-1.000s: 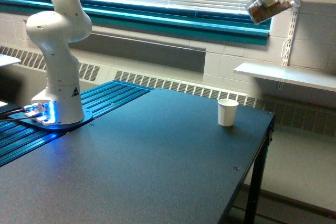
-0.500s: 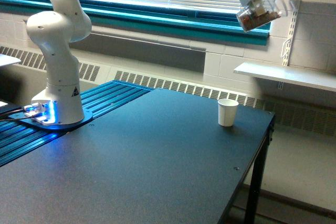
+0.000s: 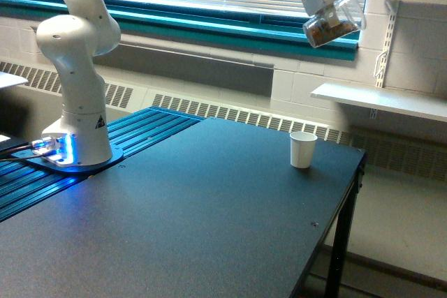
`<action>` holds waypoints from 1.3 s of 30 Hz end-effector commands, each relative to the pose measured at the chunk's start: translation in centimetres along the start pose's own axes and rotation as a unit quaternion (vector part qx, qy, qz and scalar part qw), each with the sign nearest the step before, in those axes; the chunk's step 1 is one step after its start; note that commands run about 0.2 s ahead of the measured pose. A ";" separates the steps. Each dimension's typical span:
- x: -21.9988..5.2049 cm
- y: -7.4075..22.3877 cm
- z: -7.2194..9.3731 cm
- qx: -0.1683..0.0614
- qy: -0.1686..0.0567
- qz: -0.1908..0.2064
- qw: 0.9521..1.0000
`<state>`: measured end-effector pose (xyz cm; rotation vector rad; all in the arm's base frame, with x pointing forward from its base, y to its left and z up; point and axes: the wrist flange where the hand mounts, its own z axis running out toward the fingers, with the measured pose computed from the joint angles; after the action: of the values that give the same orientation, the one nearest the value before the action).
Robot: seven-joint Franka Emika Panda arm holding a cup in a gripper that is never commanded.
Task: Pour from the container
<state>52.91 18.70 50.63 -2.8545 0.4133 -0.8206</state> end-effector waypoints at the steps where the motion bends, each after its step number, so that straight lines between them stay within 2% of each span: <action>1: -1.9 -0.9 0.1 0.005 -0.001 0.000 1.000; 9: -4.5 -1.5 1.3 0.009 -0.022 -0.011 1.000; 30: -10.7 -2.6 4.7 -0.002 -0.070 -0.054 0.996; 39: -12.5 -2.6 6.0 -0.005 -0.086 -0.054 0.995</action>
<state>46.95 24.72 40.59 -2.9559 0.2412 -0.5935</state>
